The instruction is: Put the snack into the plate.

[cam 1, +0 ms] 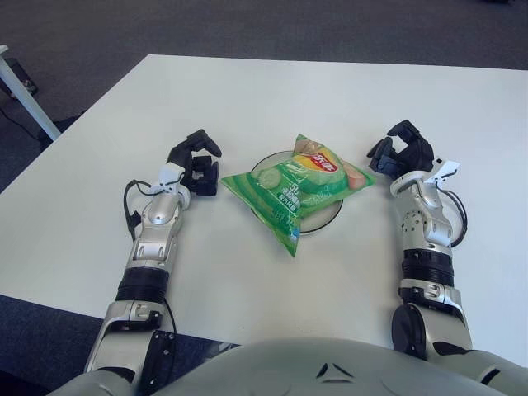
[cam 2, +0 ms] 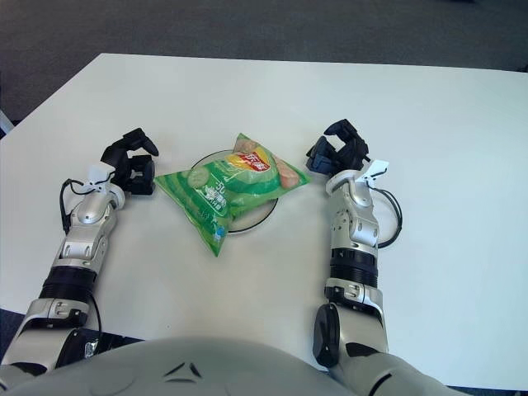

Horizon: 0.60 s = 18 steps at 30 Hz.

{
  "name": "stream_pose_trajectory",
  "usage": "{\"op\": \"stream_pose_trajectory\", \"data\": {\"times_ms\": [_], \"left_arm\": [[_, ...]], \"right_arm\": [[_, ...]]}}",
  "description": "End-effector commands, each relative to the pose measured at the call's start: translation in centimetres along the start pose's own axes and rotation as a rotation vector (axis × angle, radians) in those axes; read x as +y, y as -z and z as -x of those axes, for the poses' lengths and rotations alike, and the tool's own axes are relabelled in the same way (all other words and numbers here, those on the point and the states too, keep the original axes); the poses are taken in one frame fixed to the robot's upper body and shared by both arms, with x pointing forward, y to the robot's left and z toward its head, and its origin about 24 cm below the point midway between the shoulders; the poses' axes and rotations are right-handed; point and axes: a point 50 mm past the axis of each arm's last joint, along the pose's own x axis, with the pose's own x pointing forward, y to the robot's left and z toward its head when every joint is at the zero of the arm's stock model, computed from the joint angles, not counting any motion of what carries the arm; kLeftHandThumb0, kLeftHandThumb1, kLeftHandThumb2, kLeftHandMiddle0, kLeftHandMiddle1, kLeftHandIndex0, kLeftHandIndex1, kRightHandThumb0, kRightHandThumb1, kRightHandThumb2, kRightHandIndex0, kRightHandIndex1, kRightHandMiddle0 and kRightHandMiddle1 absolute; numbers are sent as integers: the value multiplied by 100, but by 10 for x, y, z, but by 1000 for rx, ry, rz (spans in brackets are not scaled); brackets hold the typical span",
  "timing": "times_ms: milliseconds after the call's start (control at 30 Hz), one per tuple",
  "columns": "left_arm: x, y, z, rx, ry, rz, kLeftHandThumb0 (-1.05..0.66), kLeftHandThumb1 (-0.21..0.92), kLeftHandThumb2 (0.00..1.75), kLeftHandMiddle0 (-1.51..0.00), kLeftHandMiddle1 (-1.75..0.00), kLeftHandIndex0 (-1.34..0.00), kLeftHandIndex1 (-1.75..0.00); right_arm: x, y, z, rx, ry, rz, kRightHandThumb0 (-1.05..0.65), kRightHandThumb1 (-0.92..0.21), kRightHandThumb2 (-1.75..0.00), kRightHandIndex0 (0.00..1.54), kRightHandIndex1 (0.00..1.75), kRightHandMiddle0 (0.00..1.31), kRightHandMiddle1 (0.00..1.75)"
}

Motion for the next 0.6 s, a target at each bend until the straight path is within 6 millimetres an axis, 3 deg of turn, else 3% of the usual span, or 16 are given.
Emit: {"op": "stream_pose_trajectory", "data": {"times_ms": [0, 433, 500, 567], "left_arm": [[-6, 36, 24, 159, 9, 33, -54, 17, 149, -130, -175, -74, -175], [-7, 38, 25, 153, -5, 69, -54, 17, 149, -129, -175, -73, -175], [-7, 38, 25, 149, -9, 77, -54, 18, 149, -129, -175, -73, -175], [-7, 38, 25, 141, -16, 90, -54, 18, 148, -129, -175, -73, -175]], "right_arm": [[-17, 34, 17, 74, 45, 4, -1, 7, -175, 88, 173, 70, 175], [-19, 39, 12, -1, 10, 198, -1, 8, -175, 88, 175, 74, 169], [-20, 42, 11, 12, 20, 246, -27, -4, -163, 110, 175, 74, 172], [-20, 44, 10, 42, 26, 314, -39, -14, -152, 121, 175, 71, 173]]}}
